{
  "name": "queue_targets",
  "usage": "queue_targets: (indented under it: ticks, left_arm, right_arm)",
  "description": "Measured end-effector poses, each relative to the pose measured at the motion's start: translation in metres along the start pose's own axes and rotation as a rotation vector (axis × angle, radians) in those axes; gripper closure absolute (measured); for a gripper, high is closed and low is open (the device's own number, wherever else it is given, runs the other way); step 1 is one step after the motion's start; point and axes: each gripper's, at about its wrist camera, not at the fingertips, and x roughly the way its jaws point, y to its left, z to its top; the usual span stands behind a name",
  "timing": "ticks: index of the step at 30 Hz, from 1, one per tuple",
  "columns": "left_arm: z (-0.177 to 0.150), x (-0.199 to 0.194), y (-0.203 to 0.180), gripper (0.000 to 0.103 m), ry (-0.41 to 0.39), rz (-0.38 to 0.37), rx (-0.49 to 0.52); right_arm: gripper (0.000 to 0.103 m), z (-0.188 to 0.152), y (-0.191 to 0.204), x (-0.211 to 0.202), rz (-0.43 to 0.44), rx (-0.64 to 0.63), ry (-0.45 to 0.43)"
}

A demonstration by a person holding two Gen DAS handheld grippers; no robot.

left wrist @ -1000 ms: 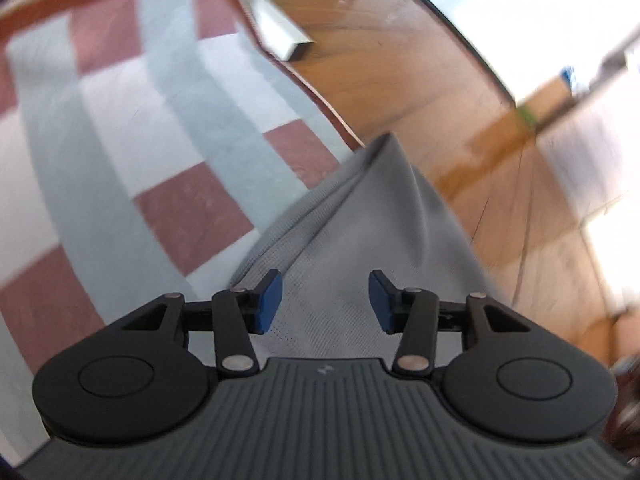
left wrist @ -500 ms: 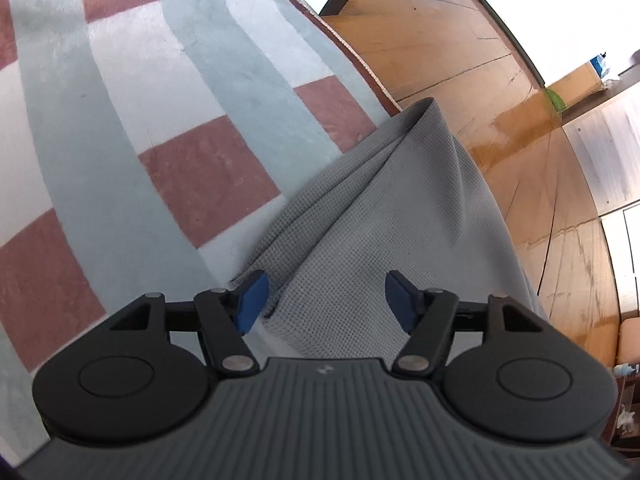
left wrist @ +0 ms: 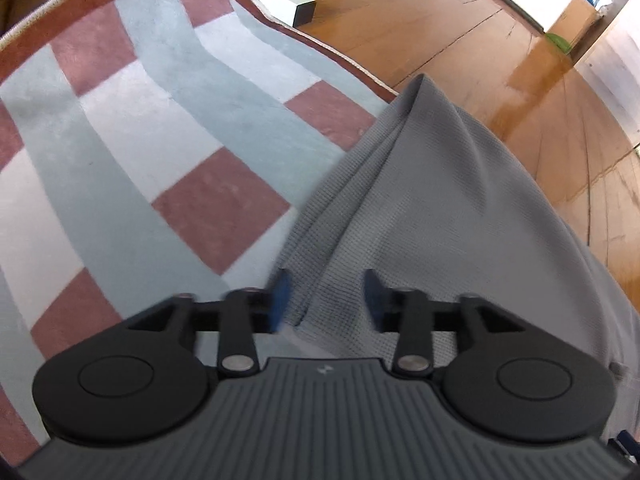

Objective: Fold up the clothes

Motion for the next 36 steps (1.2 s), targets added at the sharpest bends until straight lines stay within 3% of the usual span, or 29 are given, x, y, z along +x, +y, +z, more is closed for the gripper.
queue_targets:
  ticks: [3, 5, 7, 11, 14, 17, 19, 21, 24, 30, 33, 35, 36]
  left_arm:
    - [0.0, 0.007, -0.002, 0.052, 0.041, -0.051, -0.003]
    - [-0.001, 0.007, -0.007, 0.056, 0.039, -0.032, 0.031]
    - [-0.003, 0.006, -0.009, 0.076, 0.035, -0.019, 0.05]
    - [-0.003, 0.008, -0.011, 0.094, 0.029, -0.015, 0.085]
    - [-0.002, -0.003, -0.016, 0.102, -0.028, -0.011, 0.114]
    - [-0.001, -0.047, -0.018, 0.102, -0.218, -0.01, 0.089]
    - [-0.004, -0.065, -0.02, 0.102, -0.27, -0.003, 0.078]
    - [-0.009, -0.055, -0.029, 0.102, -0.235, 0.074, 0.131]
    - [-0.008, -0.023, -0.03, 0.102, -0.11, 0.173, 0.175]
    - [-0.011, -0.032, -0.011, 0.103, -0.146, 0.332, 0.13]
    - [-0.008, -0.035, 0.006, 0.095, -0.115, 0.185, -0.011]
    - [-0.007, -0.03, 0.021, 0.079, -0.068, 0.051, -0.14]
    - [-0.007, -0.028, 0.029, 0.062, -0.043, -0.017, -0.206]
  right_arm:
    - [0.043, 0.002, -0.002, 0.003, 0.001, 0.011, 0.004]
    - [0.043, 0.0, -0.001, 0.004, 0.0, 0.012, 0.006]
    - [0.042, -0.001, -0.001, 0.004, -0.003, 0.005, 0.008]
    - [0.037, -0.005, -0.002, 0.005, -0.007, 0.006, 0.01]
    - [0.036, -0.008, -0.004, 0.005, -0.004, 0.014, 0.004]
    - [0.036, -0.006, -0.006, 0.005, 0.005, 0.025, 0.008]
    - [0.036, -0.005, -0.007, 0.004, 0.01, 0.031, 0.014]
    - [0.036, -0.005, -0.008, 0.004, 0.01, 0.02, 0.017]
    - [0.036, -0.005, -0.01, 0.005, 0.014, 0.023, 0.012]
    - [0.036, -0.004, -0.007, 0.003, 0.008, 0.047, -0.002]
    - [0.036, -0.002, 0.001, -0.004, 0.009, 0.003, -0.033]
    - [0.036, 0.0, 0.007, -0.008, 0.008, -0.032, -0.053]
    - [0.036, 0.001, 0.009, -0.009, 0.012, -0.036, -0.055]
